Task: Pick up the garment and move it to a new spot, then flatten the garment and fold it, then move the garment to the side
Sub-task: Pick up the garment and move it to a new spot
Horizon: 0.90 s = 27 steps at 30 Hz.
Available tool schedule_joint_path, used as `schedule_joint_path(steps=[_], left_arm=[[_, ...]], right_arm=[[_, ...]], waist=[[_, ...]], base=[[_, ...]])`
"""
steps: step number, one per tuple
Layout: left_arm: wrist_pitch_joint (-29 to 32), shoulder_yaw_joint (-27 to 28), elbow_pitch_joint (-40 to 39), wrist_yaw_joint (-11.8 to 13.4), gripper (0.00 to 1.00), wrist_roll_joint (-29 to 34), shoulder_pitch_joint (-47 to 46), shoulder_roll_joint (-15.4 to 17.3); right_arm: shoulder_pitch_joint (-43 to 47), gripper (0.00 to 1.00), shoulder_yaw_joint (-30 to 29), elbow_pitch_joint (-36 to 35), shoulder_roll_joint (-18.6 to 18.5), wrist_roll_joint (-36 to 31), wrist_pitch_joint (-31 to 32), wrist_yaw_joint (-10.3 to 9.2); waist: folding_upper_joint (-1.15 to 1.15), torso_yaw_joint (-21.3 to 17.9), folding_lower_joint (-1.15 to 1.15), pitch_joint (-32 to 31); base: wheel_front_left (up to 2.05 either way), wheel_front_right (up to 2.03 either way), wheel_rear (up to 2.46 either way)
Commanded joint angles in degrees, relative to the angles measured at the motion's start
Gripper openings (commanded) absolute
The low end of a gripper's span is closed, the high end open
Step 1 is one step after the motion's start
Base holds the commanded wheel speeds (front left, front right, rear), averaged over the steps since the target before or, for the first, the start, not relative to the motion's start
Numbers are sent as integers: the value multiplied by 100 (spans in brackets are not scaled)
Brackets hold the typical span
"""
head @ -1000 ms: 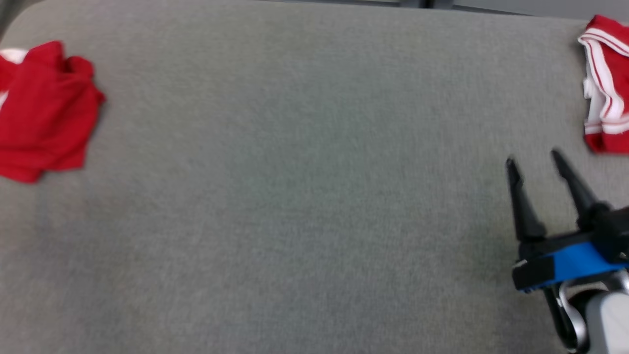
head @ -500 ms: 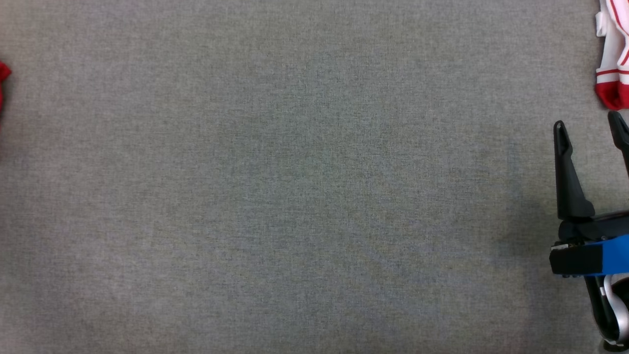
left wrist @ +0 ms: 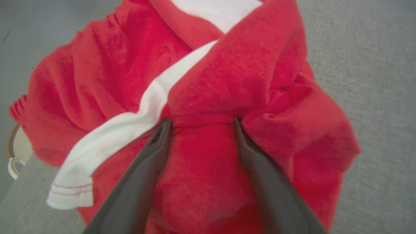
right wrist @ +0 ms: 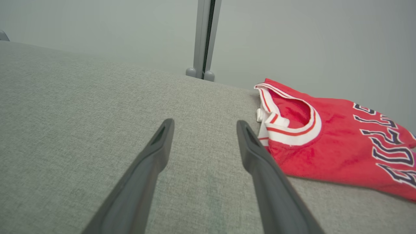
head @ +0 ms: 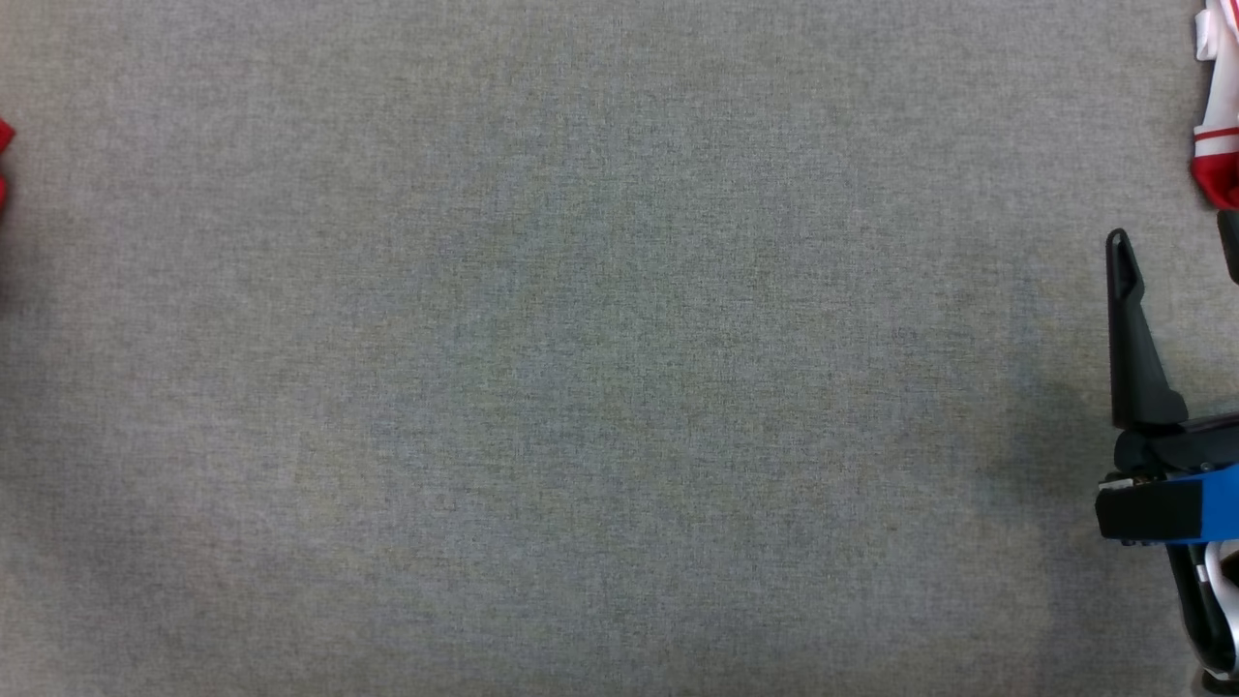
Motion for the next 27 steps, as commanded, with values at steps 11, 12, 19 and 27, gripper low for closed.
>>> schedule_joint_path(steps=[11, 12, 19, 27], left_arm=[[-576, -317, 143, -59, 0, -78, -69, 17], [-740, -332, 70, -59, 0, -93, -138, 15], [-1654, -692, -498, -59, 0, -101, -489, 30], [-2120, -1312, -1383, -60, 0, 107, -1003, -95]], right_arm=[[39, 100, 111, 272, 102, 71, -112, 1], [59, 100, 118, 321, 120, 77, -139, 1], [-29, 100, 307, 784, 331, 180, -389, 1], [-39, 100, 467, 1398, 541, 290, -734, 1]], waist=[[0, -95, 1, -339], [0, -96, 1, -394], [0, -210, 1, -875], [0, -592, 1, -1467]], base=[[0, 0, 0], [0, 0, 0], [0, 0, 0], [0, 0, 0]])
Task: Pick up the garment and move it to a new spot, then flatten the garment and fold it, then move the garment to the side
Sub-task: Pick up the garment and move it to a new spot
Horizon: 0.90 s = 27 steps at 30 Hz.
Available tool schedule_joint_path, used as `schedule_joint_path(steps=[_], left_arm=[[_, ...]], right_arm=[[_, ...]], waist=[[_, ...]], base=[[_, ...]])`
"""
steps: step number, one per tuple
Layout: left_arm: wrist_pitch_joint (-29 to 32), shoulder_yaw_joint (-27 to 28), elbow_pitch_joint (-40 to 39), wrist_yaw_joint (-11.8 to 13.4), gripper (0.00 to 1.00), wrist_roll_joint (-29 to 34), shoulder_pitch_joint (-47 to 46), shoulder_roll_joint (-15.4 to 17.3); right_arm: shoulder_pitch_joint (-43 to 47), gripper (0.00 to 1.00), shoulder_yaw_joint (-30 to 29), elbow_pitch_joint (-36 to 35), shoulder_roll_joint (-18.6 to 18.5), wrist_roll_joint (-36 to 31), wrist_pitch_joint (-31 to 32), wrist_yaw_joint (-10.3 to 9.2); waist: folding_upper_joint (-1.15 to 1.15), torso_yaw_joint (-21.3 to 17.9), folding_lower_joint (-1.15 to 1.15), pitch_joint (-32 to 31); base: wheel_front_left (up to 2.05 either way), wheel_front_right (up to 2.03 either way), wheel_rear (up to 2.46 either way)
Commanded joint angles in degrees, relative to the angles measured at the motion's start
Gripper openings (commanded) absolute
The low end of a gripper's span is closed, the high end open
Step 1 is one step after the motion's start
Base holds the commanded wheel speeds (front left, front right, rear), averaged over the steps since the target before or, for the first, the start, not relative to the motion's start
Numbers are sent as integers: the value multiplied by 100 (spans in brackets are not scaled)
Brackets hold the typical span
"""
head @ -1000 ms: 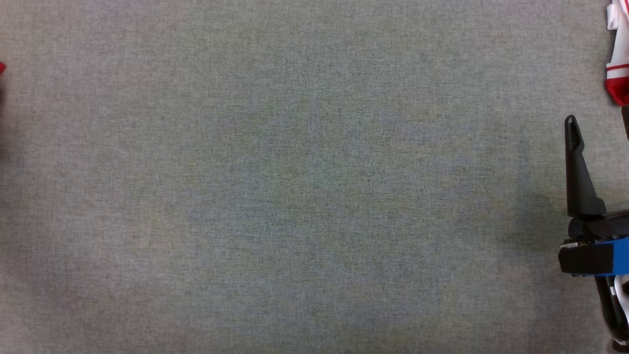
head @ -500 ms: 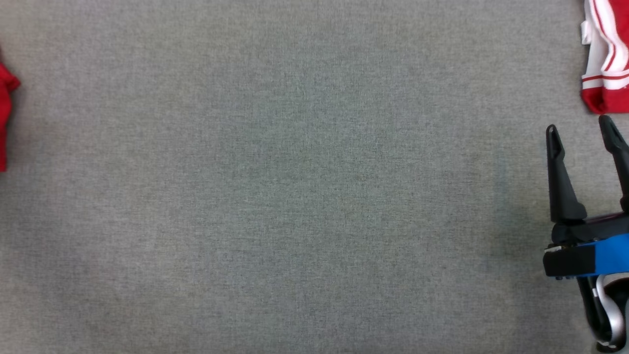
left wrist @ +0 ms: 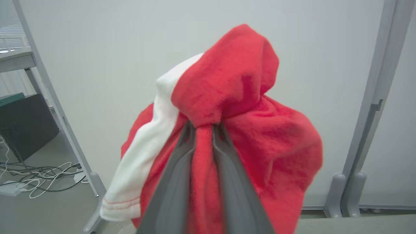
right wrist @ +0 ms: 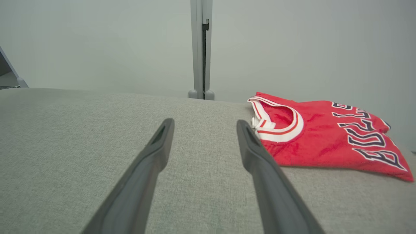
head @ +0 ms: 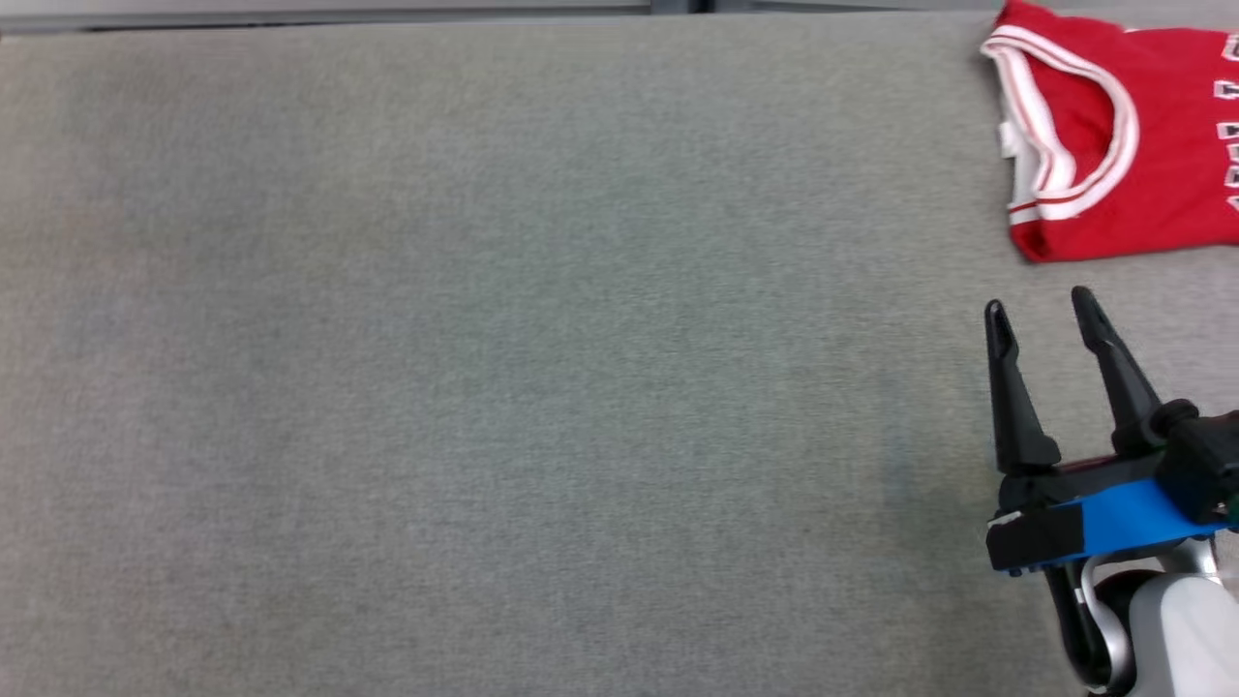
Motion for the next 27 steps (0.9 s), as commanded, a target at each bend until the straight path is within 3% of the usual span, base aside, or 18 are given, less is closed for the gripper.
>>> schedule_joint_path(steps=[1, 9, 16, 27], left_arm=[[-7, -174, -281, -9, 0, 70, -182, -97], [349, -747, -1638, -8, 0, 119, -444, -390], [841, -1123, -2514, 56, 0, 136, -22, -639], [925, -1631, -3084, 398, 0, 17, 1629, -981]], right_arm=[[-24, 100, 31, 126, 63, 47, -109, 1], [-41, 100, 150, 644, 207, 239, -469, 1], [13, 100, 256, 1012, 242, 391, -721, 1], [69, 100, 357, 1376, 246, 647, -929, 1]], waist=[[1, -290, 1, -256], [1, -1007, 1, -538], [1, -1526, 1, -648], [1, -1689, 1, -785]], base=[[0, 0, 0], [0, 0, 0], [0, 0, 0], [0, 0, 0]])
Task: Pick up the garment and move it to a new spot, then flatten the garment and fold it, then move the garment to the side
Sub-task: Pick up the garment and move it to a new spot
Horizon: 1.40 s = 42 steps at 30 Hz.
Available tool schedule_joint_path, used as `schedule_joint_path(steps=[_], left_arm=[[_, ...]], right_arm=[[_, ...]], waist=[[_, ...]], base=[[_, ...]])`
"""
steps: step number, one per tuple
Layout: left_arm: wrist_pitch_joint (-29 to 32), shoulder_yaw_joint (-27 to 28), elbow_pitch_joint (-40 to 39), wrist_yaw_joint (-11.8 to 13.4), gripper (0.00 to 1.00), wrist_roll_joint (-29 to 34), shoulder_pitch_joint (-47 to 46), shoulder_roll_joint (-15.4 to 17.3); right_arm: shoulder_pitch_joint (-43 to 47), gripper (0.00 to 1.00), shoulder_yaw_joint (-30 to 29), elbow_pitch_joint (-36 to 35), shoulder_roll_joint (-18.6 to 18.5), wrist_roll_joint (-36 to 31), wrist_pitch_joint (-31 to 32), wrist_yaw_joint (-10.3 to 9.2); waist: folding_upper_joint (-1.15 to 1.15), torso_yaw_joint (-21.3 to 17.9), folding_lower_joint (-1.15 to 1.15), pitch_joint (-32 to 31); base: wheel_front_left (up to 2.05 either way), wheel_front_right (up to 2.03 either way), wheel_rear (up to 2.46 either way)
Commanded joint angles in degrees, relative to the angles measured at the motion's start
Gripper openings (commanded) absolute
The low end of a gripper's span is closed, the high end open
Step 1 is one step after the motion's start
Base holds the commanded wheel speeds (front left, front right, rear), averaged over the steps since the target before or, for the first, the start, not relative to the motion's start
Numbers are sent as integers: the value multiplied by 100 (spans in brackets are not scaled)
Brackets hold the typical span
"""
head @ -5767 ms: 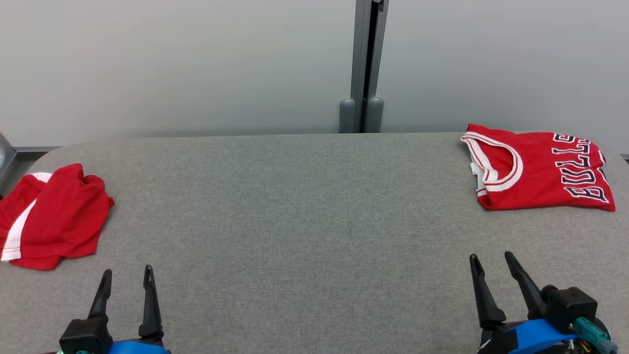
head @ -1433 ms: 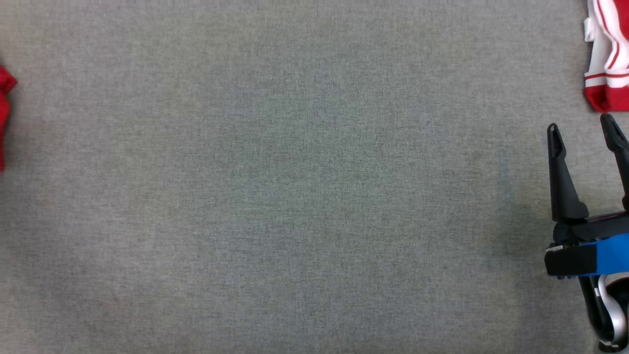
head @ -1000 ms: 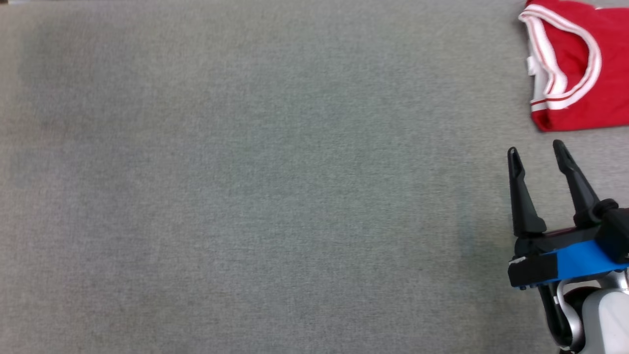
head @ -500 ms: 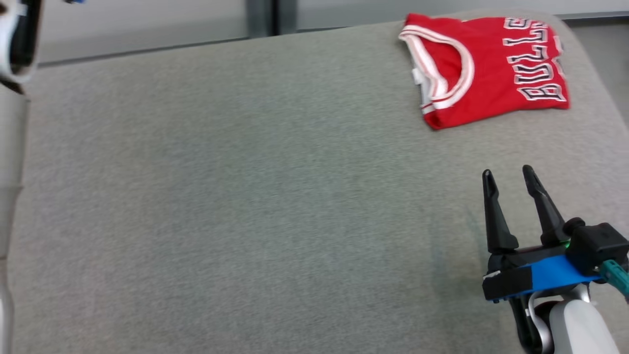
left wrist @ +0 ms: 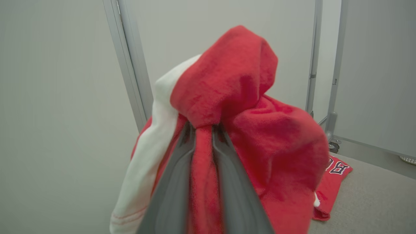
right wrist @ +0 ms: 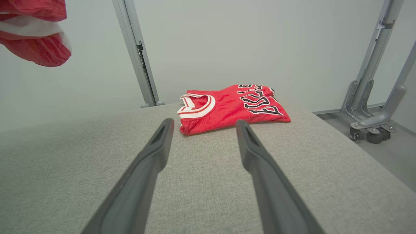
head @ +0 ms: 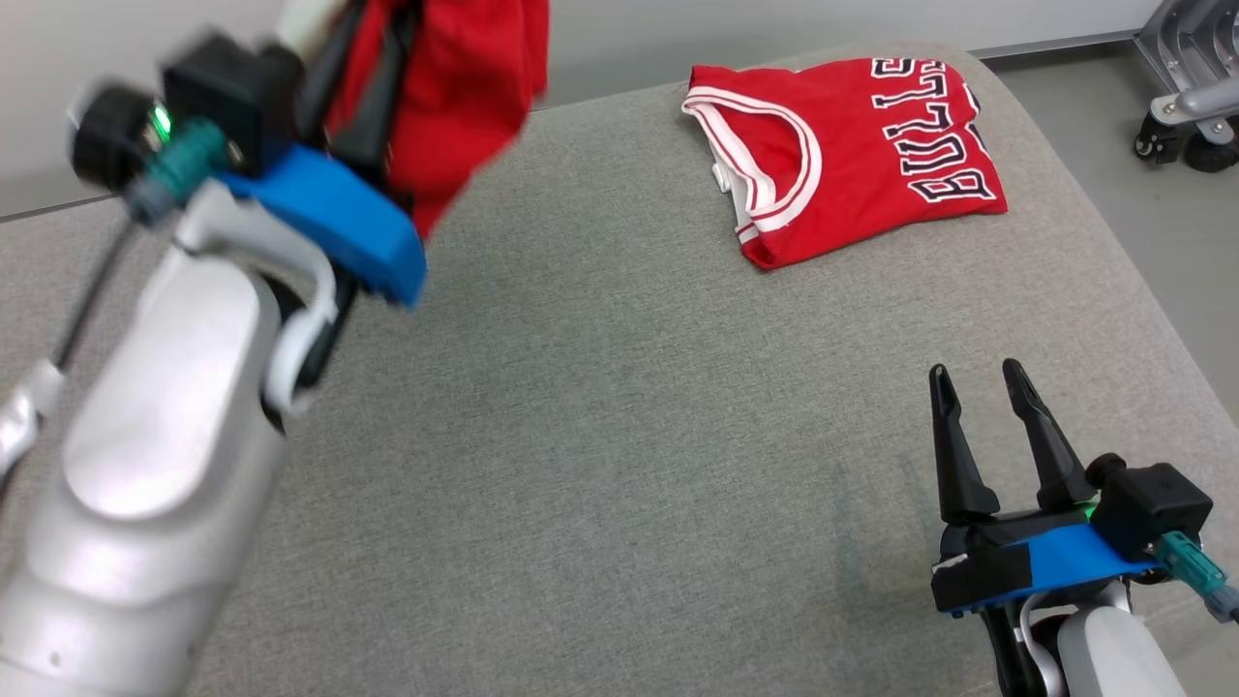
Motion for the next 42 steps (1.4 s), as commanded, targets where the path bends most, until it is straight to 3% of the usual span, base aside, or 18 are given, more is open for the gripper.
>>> schedule_joint_path(steps=[1, 10, 19, 20, 21, 25, 33, 42], left_arm=[[-46, -50, -29, 59, 0, -27, 242, 9], [-393, -281, 246, 300, 0, -262, 1704, -265], [-632, -621, 910, 216, 0, -389, 2561, -521], [-647, -663, 981, 217, 17, -341, 2587, -539], [-695, -695, 1049, 221, 100, -330, 2586, -571], [-988, -674, 1179, 232, 100, -358, 2524, -687], [-1372, -326, 1005, 471, 100, -331, 2626, -521], [-1446, 675, -304, 850, 100, 83, 3426, -100]], right_arm=[[34, 100, -2, 39, 5, 8, -42, 1], [-17, 100, 91, 216, 0, 79, -94, 1], [-24, 100, 168, 388, 1, 69, -117, 1], [-16, 100, 170, 404, 0, 61, -119, 1], [-6, 100, 179, 423, 1, 53, -121, 1], [52, 100, 183, 484, 1, 28, -128, 1], [251, 100, 166, 575, 1, 0, -133, 1], [422, 100, 9, 556, -2, -55, -91, 1]], waist=[[1, 17, 1, -9], [1, 164, 1, -73], [1, 271, 1, -167], [1, 290, 1, -183], [1, 305, 1, -202], [1, 399, 1, -321], [1, 744, 1, -682], [1, 1306, 1, -928]], base=[[0, 0, 0], [0, 0, 0], [0, 0, 0], [0, 0, 0], [0, 0, 0], [0, 0, 0], [0, 0, 0], [0, 0, 0]])
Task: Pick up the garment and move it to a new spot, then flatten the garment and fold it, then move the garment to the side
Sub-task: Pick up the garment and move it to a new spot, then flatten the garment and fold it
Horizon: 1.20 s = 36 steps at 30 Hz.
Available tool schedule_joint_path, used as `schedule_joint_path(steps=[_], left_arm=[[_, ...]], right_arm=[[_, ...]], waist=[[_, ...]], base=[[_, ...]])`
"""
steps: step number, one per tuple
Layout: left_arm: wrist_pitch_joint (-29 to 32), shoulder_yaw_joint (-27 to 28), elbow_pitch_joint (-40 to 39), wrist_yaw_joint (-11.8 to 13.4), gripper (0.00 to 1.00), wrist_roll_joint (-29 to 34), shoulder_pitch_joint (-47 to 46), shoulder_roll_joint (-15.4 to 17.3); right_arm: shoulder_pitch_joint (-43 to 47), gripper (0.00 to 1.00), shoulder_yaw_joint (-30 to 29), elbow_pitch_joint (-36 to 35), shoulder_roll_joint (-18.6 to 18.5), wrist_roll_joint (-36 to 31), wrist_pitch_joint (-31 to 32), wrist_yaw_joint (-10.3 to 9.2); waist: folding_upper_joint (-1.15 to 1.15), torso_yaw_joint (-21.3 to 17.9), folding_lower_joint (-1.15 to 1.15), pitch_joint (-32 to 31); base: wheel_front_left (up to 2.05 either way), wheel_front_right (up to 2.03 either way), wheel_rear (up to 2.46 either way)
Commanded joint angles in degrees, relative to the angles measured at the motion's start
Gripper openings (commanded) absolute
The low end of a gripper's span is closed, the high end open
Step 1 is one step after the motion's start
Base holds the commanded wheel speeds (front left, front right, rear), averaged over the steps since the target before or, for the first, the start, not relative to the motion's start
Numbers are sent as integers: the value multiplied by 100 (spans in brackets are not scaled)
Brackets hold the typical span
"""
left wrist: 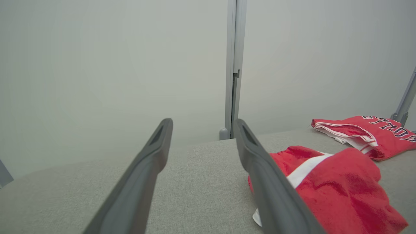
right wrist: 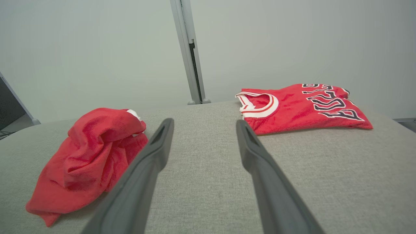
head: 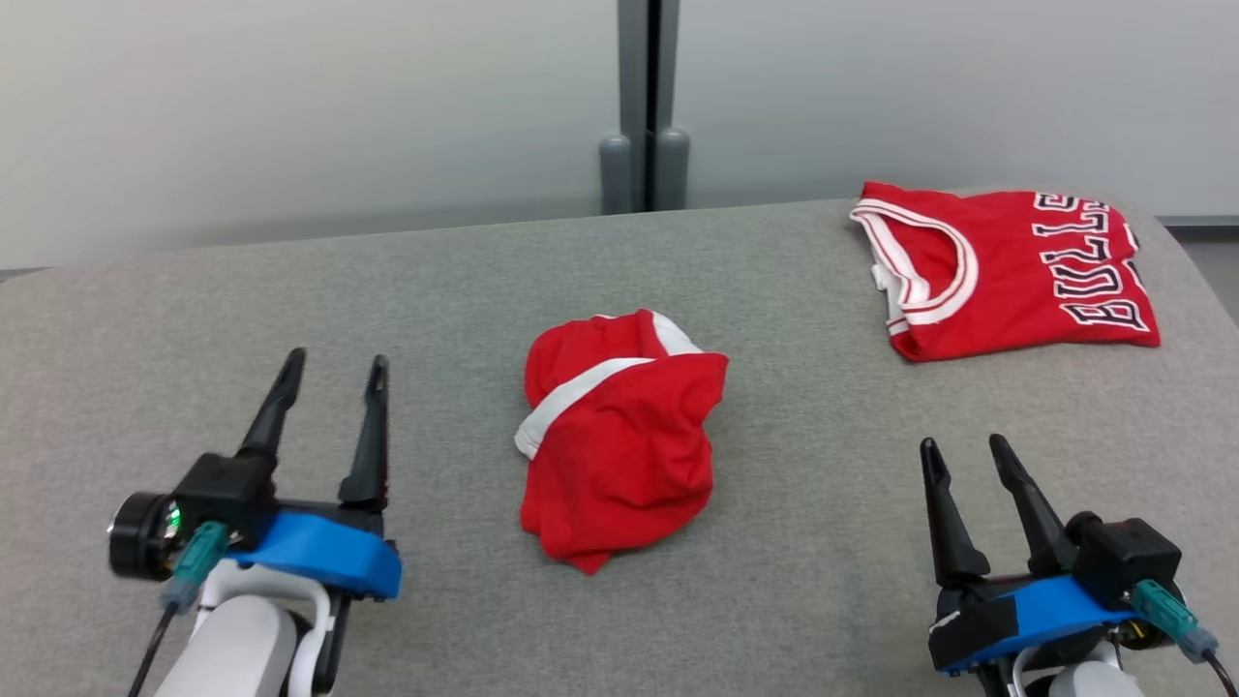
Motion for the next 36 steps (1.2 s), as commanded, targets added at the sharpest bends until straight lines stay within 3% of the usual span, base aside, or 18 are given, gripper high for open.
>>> schedule_joint_path(steps=[1, 15, 19, 20, 22, 36], left_arm=[[-22, 293, -292, 59, 100, 110, 334, 47], [-24, 1391, -907, 36, 100, 500, 1807, -214], [-24, 1455, -808, -17, 99, 561, 2027, -281], [-24, 1475, -797, -27, 94, 589, 2050, -299], [-24, 1492, -722, -40, 100, 576, 2141, -323], [-25, 1501, -457, -144, 100, 676, 2169, -420]], right_arm=[[103, 100, -69, -15, -13, -48, 22, 1], [439, 100, -196, 11, -15, -60, 77, 1], [573, 100, -198, -18, -15, -87, 131, 1], [607, 100, -200, -29, -15, -81, 141, 1], [645, 100, -208, -59, -15, -87, 180, 1], [823, 100, -203, -141, -15, -70, 316, 1]], waist=[[0, 164, 0, -35], [0, 666, 0, -440], [0, 734, 0, -503], [0, 744, 0, -515], [0, 755, 0, -533], [0, 701, 0, -585]], base=[[0, 0, 0], [0, 0, 0], [0, 0, 0], [0, 0, 0], [0, 0, 0], [0, 0, 0]])
